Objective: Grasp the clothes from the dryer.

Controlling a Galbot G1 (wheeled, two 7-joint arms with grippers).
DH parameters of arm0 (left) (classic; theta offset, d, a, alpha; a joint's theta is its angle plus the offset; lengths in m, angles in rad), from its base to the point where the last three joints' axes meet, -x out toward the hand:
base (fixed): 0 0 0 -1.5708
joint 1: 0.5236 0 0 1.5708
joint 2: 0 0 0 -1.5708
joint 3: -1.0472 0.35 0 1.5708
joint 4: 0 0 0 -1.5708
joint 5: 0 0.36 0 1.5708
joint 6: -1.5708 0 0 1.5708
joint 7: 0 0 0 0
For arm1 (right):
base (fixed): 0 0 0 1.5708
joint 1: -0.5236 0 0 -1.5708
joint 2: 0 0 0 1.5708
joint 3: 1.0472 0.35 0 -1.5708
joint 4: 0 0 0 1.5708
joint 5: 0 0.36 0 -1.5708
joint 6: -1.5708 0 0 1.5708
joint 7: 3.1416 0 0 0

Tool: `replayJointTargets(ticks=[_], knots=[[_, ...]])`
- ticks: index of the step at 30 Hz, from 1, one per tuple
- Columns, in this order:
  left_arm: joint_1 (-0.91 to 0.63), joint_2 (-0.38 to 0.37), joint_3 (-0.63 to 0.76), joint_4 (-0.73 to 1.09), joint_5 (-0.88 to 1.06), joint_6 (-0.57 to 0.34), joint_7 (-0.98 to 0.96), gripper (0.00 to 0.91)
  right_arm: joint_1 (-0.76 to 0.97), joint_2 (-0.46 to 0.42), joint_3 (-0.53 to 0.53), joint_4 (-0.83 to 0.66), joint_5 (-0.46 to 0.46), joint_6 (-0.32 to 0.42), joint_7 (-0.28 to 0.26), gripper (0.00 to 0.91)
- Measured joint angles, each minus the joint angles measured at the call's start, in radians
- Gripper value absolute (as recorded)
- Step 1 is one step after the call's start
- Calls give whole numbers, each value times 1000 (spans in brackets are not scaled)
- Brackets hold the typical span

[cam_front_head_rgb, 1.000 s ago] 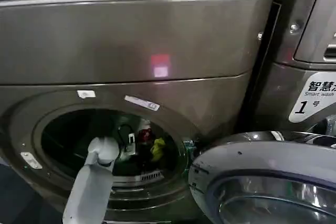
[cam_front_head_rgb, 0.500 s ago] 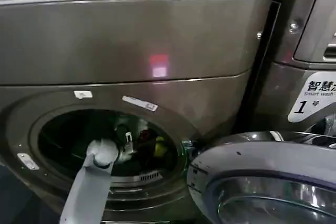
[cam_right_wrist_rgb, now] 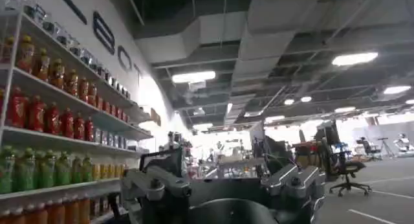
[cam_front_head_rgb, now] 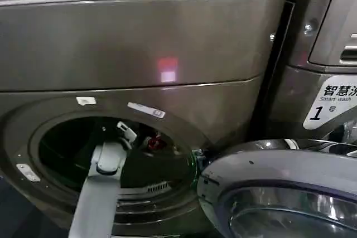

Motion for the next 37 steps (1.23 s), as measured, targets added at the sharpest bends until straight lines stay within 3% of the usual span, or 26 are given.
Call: replayJointTargets(ticks=[7,14,37], knots=[[21,-44,-7,-48,-104,71,-323,0,3,2,-12,17,-3,29,-9,907],[44,-72,-6,-79,-199,126,-513,0,-6,6,-14,14,-6,55,-15,907],[54,-99,1,-83,-280,165,-649,0,-5,8,-16,6,-43,47,-14,907]])
